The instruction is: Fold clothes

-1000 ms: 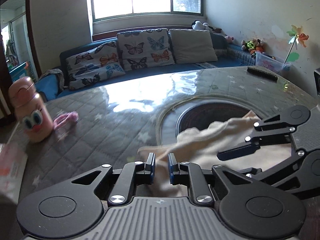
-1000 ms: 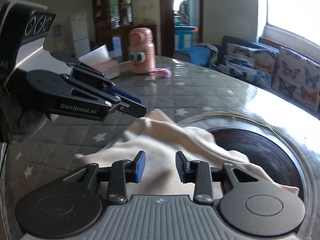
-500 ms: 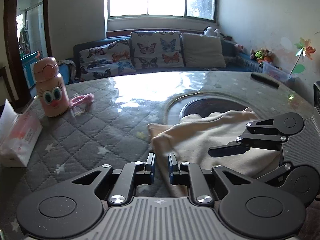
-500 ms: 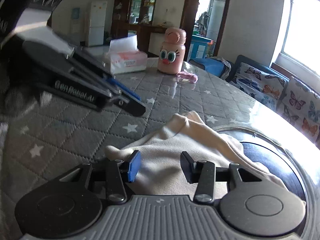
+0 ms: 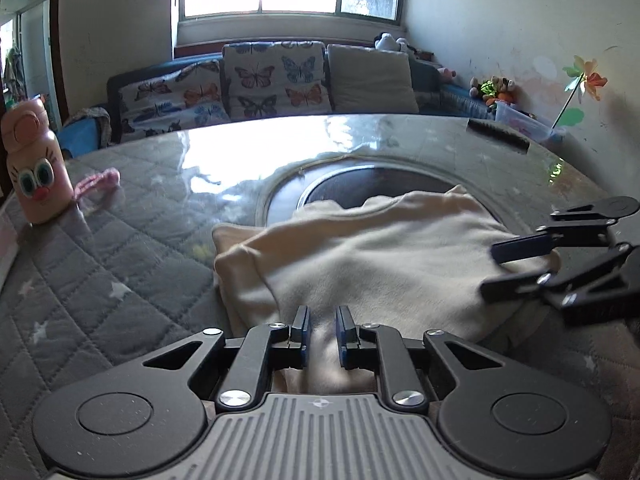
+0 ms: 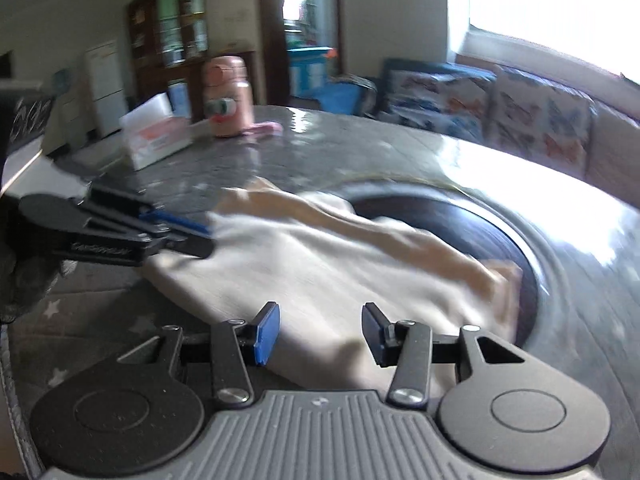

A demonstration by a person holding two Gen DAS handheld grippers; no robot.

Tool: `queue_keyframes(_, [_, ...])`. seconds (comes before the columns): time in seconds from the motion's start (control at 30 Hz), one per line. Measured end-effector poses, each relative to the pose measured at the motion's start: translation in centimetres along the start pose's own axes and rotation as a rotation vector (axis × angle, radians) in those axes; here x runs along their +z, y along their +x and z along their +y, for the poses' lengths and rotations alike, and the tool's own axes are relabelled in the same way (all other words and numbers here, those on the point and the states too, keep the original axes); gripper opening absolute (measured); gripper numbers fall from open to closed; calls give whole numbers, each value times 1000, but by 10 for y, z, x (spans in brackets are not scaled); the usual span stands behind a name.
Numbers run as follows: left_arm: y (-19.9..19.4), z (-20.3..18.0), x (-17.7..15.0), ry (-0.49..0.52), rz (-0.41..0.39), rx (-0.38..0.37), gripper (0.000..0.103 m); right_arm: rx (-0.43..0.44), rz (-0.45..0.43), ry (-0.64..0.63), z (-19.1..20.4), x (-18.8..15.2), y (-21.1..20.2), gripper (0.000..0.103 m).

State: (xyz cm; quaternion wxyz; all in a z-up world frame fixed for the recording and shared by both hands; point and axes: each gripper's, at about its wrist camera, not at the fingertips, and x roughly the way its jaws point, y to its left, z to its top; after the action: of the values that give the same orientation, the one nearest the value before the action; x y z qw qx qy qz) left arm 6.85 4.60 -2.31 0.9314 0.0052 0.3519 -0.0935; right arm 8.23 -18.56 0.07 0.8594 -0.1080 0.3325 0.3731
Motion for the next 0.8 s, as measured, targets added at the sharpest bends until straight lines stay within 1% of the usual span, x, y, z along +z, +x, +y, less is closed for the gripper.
queue_keyframes(0.1, [0, 2, 1, -8, 1, -3, 16, -20, 19, 66, -22, -11, -5, 46])
queue_keyframes(0.2, [-2, 3, 6, -4, -6, 6, 17, -27, 17, 92, -35, -14, -11, 46])
queue_keyframes(0.3, [0, 6, 13, -5, -12, 19, 17, -37, 0, 86, -39, -5, -10, 46])
queue_keyframes(0.37, [3, 8, 19, -7, -15, 29, 17, -39, -13, 83, -41, 4, -3, 46])
queue_keyframes(0.5, [17, 11, 25, 14, 1, 57, 17, -32, -23, 92, -46, 17, 13, 46])
queue_keyframes(0.57, [24, 14, 25, 18, 16, 74, 17, -35, -13, 111, -52, 21, 24, 46])
queue_keyframes(0.7, [27, 20, 33, 4, 5, 71, 16, -59, 20, 145, -61, 21, 37, 46])
queue_keyframes(0.8, [28, 18, 42, 12, -11, 54, 16, -43, 0, 147, -60, 27, 35, 46])
